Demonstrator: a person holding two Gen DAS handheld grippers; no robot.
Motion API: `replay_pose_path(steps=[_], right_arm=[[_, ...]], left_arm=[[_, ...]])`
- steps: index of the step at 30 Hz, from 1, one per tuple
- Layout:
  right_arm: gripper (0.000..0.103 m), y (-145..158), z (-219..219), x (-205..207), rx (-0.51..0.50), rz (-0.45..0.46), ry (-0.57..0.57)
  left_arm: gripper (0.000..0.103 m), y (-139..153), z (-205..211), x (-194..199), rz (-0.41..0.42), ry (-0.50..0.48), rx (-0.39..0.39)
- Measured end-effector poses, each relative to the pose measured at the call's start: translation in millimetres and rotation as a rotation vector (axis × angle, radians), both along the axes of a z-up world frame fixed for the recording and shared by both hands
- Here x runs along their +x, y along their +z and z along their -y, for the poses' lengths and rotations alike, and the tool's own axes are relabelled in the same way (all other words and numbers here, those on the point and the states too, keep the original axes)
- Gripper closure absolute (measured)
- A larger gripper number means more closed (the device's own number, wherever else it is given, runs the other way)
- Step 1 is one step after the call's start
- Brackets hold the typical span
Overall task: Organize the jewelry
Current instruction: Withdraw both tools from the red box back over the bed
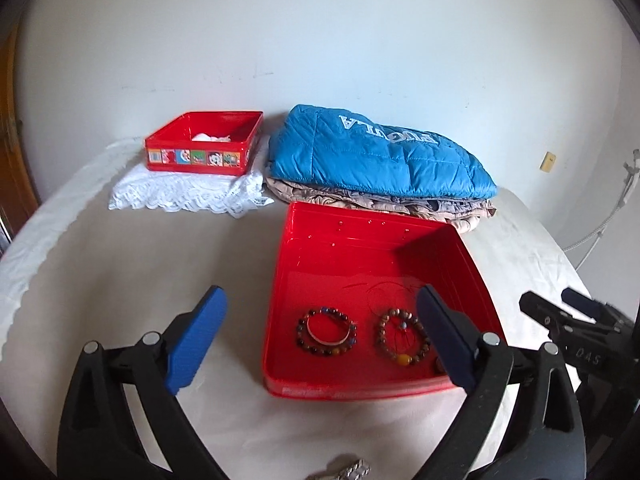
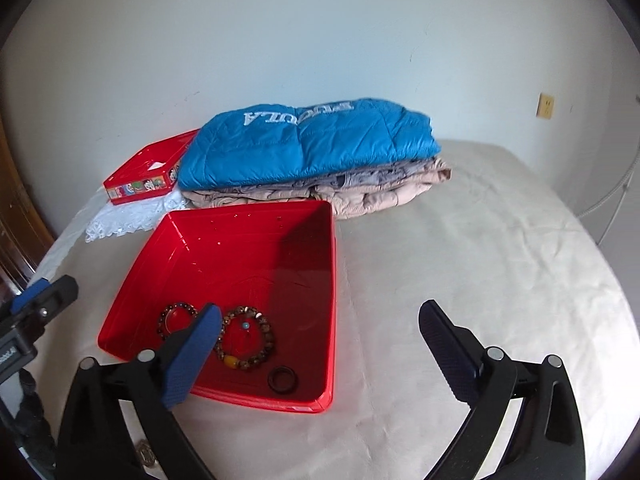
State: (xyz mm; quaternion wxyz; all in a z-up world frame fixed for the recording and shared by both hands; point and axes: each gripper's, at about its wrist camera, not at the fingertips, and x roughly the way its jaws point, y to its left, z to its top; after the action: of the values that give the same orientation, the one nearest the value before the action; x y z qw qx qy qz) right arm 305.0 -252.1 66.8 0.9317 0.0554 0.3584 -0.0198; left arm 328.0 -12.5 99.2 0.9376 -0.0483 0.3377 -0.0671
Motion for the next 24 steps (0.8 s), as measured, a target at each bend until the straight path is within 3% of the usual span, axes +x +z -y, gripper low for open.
replay_pose_path(steps=[10,20,24], right_arm=[[0.004,-14,-31,-44,-0.076,-0.035,0.113],[0.004,-31,-51,-94,0.010,-0.101,0.217],[0.004,-41,-54,-114,0.023,-0.151,0.239]], left_arm=[[0.006,-12,-14,-60,-0.029,0.013,0.076],[0.006,-30,-35,-116,-0.086,0.030,0.082],[0.006,-39,-43,-132,-0.171,0.008,0.062]])
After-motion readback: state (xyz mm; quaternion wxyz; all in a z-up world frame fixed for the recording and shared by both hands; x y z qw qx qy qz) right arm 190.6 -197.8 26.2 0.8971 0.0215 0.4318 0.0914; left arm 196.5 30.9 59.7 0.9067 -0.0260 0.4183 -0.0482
